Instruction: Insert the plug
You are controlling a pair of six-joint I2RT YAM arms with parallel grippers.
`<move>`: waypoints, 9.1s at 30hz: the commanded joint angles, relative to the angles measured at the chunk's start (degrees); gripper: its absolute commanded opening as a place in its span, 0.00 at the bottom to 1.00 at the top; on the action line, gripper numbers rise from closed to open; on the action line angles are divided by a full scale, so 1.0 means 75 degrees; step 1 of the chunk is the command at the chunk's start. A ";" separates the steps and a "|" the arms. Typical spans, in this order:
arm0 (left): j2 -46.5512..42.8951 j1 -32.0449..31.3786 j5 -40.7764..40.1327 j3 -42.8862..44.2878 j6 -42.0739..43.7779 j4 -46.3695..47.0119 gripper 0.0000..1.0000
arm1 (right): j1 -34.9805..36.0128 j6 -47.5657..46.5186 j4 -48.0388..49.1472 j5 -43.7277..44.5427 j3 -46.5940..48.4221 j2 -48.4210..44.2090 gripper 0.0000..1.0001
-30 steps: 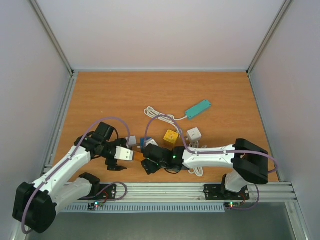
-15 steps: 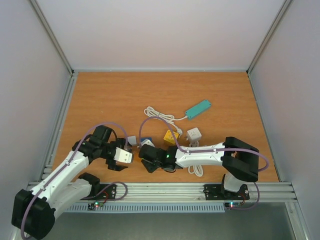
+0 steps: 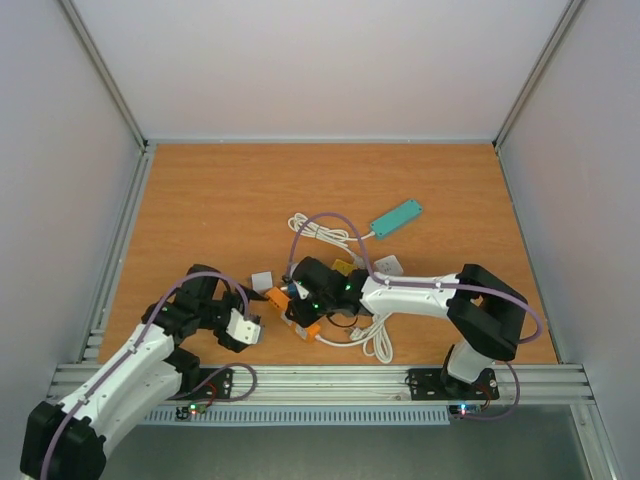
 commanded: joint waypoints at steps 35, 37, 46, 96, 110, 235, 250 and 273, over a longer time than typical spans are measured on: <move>0.0711 -0.0965 -0.0770 -0.0815 0.0356 0.1942 0.32 | -0.1493 -0.0831 0.0595 -0.4927 0.0796 0.1195 0.63; 0.1058 -0.0972 -0.0824 -0.0256 -0.0153 0.1400 0.21 | -0.1608 -0.0502 0.0789 -0.4298 0.0637 0.0835 0.72; 0.1966 -0.0972 -0.1501 0.0583 -0.2130 0.0306 0.01 | -0.2011 0.2574 -0.0197 0.0760 -0.0235 -0.1911 0.92; 0.3935 -0.1300 -0.1388 0.2257 -0.4206 -0.1969 0.86 | 0.0084 0.4426 -0.1976 0.2972 -0.0125 -0.2718 0.86; 0.4410 -0.1294 -0.1754 0.4003 -0.5784 -0.0179 1.00 | -0.1677 0.4029 -0.0351 0.2519 -0.0451 -0.3261 0.94; 0.4475 0.3325 -0.0520 0.2439 -0.0799 -0.1609 0.88 | 0.2215 0.5350 -0.6478 0.4012 0.5530 0.2195 0.01; 0.4475 0.3421 -0.0507 0.2251 -0.0241 -0.1783 0.87 | 0.2140 0.5329 -0.6476 0.4117 0.5907 0.2898 0.01; 0.4202 0.3411 -0.0333 0.2261 -0.0031 -0.2062 0.85 | 0.1898 0.5447 -0.5918 0.3820 0.4953 0.2660 0.01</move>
